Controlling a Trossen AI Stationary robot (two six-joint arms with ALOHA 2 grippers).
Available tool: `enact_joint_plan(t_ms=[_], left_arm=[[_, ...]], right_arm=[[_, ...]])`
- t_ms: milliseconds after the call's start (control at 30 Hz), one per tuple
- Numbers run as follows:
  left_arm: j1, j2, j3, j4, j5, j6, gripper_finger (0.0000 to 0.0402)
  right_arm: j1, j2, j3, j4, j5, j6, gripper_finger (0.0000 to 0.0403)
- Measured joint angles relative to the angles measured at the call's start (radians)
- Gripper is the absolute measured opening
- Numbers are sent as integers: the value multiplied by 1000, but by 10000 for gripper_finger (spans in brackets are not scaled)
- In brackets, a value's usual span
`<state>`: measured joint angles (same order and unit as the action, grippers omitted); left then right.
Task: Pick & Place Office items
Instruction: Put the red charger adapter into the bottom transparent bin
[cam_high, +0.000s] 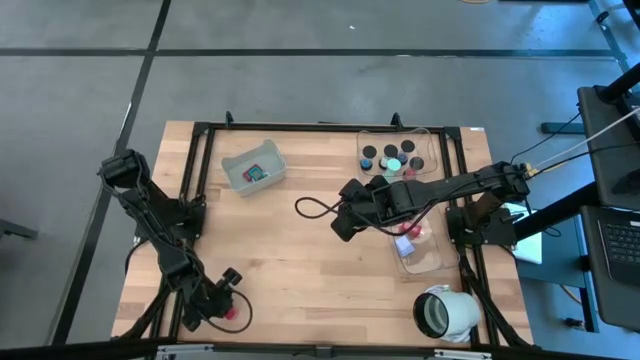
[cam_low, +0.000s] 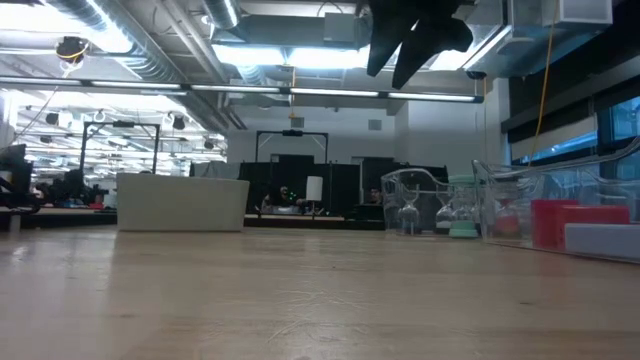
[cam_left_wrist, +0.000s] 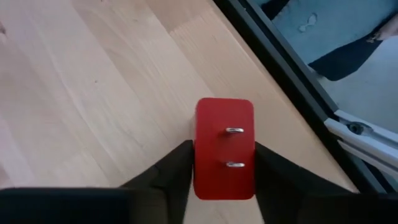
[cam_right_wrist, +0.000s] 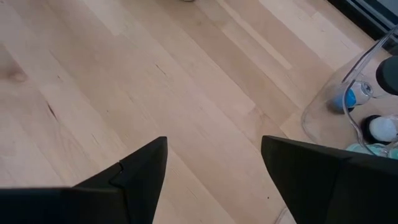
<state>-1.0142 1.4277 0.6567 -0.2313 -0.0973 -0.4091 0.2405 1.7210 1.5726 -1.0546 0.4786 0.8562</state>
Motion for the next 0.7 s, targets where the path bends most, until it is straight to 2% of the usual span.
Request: enact_joint_plan(t_ms=[100,267,367,467,533,700], left_arm=[[0,-1,0,3,-11,1,119],[0,-3,3,-7,-66,-18,119],[0,-23,39,-58,-157,-16,119],[0,-62,92,-137,-310,45,119],[1,-87,125,-171,-451,103,119],[2,-140,169,-173,-772,296,119]], right_arm=[[0,0,0,0,0,0,263],[0,0,0,0,0,0,263],[0,0,0,0,0,0,263],[0,0,0,22,0,0,263],[2,0,0,47,0,-2,263],[17,0,0,168,0,-95,263]])
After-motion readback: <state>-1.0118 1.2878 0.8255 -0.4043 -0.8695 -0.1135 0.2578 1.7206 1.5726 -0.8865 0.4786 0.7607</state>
